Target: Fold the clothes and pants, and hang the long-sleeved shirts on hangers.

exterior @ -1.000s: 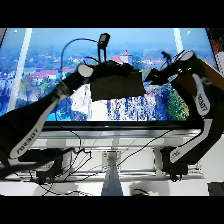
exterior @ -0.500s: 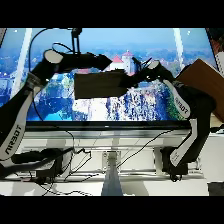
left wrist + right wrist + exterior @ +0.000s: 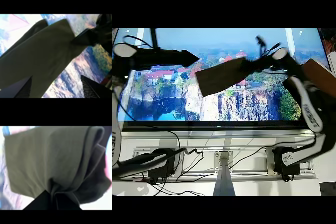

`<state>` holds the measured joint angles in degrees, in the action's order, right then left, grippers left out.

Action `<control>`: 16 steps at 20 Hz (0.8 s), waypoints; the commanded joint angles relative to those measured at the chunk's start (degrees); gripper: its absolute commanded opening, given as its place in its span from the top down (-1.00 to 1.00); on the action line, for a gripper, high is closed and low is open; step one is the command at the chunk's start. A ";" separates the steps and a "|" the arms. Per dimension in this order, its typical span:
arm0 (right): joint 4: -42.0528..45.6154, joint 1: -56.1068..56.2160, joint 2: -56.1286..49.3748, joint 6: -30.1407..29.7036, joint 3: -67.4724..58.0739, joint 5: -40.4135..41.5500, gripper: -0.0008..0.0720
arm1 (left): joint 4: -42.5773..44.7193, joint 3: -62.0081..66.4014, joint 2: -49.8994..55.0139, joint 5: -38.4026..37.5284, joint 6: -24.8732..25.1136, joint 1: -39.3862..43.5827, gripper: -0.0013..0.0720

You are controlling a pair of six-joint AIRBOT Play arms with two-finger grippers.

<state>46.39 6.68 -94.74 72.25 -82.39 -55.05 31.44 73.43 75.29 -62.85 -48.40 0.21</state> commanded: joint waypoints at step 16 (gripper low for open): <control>32.33 -60.48 48.00 16.15 0.02 -13.51 0.93 | 0.04 0.02 -10.01 -1.49 0.00 -4.59 -0.92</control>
<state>75.35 -45.30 -49.41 87.53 -82.41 -62.08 31.51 73.43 65.45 -64.36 -48.38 -4.32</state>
